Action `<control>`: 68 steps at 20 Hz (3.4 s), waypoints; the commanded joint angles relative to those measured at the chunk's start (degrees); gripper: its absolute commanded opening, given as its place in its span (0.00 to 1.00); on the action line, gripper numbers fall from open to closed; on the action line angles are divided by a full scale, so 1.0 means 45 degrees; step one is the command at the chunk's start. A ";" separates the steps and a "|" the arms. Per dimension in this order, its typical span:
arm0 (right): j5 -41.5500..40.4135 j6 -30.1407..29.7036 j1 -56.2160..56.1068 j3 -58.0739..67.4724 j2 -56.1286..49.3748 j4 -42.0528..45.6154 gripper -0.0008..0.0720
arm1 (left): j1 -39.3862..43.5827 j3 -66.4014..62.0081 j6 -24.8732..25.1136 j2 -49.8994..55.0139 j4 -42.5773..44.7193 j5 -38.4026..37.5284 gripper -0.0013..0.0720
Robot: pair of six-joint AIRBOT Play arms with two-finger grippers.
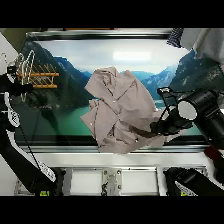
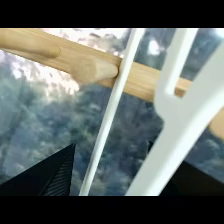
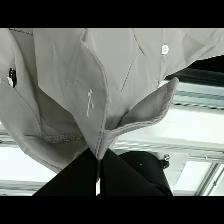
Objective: Fold the clothes and pants, and hang the long-sleeved shirts on hangers.
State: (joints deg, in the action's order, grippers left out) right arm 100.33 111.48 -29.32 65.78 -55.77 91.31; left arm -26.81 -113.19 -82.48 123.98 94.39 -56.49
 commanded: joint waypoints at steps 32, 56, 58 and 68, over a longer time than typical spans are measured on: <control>0.0000 0.0000 -0.0010 -0.0005 -0.0010 -0.0005 0.03 | 0.4838 0.5221 0.8043 -1.0739 -0.3167 -0.1685 0.04; 0.0000 0.0000 -0.0010 -0.0005 -0.0019 -0.0005 0.03 | 0.5668 1.4086 1.4814 -1.5397 -0.6416 -0.8544 0.04; 0.0000 0.0000 -0.0010 -0.0005 -0.0019 -0.0005 0.03 | 0.6552 1.4746 1.4809 -1.5363 -0.6411 -0.8432 0.04; 0.0000 0.0000 -0.0010 -0.0005 -0.0019 -0.0005 0.03 | 0.9758 1.3644 1.4654 -1.2638 -0.7014 -0.7601 0.04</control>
State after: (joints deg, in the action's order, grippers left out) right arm 100.33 111.48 -29.32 65.78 -55.81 91.29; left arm 13.89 -49.78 -16.19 63.81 63.37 -91.48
